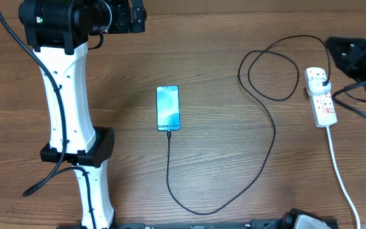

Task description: Plug charger to phone and switch on socket

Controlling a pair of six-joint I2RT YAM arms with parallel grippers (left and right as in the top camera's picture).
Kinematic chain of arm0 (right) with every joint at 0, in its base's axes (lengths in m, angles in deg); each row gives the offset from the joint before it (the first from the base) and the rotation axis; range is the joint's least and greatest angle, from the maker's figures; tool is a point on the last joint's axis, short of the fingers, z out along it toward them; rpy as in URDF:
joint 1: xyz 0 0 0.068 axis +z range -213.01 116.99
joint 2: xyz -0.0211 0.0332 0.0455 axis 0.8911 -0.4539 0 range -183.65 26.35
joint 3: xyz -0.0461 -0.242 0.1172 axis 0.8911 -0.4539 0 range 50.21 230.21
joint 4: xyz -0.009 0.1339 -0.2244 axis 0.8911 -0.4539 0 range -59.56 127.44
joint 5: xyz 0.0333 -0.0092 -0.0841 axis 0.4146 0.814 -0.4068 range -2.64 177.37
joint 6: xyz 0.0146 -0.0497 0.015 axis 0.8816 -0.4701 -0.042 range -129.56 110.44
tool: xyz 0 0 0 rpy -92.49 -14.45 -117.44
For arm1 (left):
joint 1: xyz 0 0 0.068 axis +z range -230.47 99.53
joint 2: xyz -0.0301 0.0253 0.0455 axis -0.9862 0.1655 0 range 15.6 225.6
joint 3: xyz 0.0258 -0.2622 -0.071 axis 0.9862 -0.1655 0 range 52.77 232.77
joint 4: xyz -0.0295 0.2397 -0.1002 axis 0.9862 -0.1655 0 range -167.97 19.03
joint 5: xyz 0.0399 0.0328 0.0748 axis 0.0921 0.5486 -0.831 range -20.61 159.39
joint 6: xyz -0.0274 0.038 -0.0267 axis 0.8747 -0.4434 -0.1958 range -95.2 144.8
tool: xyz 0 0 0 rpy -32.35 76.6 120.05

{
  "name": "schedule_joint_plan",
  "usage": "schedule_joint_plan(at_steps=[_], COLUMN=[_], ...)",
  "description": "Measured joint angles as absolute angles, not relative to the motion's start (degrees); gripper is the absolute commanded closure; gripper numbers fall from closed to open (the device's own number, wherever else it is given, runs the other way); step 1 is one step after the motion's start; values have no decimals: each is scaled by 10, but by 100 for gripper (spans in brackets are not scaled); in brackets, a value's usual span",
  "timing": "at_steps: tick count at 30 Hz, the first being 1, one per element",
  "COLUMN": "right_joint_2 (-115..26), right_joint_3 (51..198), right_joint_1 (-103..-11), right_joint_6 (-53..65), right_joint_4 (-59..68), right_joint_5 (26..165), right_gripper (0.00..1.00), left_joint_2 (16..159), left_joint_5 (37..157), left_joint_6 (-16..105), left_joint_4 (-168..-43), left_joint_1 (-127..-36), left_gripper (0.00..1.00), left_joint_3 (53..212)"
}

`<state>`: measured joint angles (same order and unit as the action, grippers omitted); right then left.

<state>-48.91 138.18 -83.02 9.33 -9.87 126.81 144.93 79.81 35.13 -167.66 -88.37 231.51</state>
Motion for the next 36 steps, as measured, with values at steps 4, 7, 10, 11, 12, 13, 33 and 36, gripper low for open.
schedule_joint_plan(at_steps=[4,7,10,11,12,13,33,36], right_joint_2=[-485,-481,-481,-480,-480,-478,-458,-460], right_joint_3=[1445,1470,1486,1490,1491,1492,1493,1493], right_joint_1=[-750,-694,-638,-622,-607,-593,-562,-562], right_joint_6=[51,23,-11,-21,-24,-29,-36,-36], right_joint_4=[-175,-219,-261,-274,-286,-297,-434,-439], right_joint_5=[1182,1130,1086,1071,1059,1045,985,982], right_gripper=[86,76,65,62,59,49,0,0], left_joint_2=[1449,1449,1449,1449,1449,1449,1449,1449], left_joint_5=[798,798,798,798,798,798,798,798], left_joint_6=[351,351,351,351,351,351,351,351], left_joint_4=[-1677,-1677,-1677,-1677,-1676,-1677,-1677,-1677], left_joint_1=[-884,-884,-884,-884,-884,-884,-884,-884], left_gripper=[0,0,0,0,1,0,1,0], left_joint_3=[2315,2315,2315,2315,2315,2315,2315,2315])
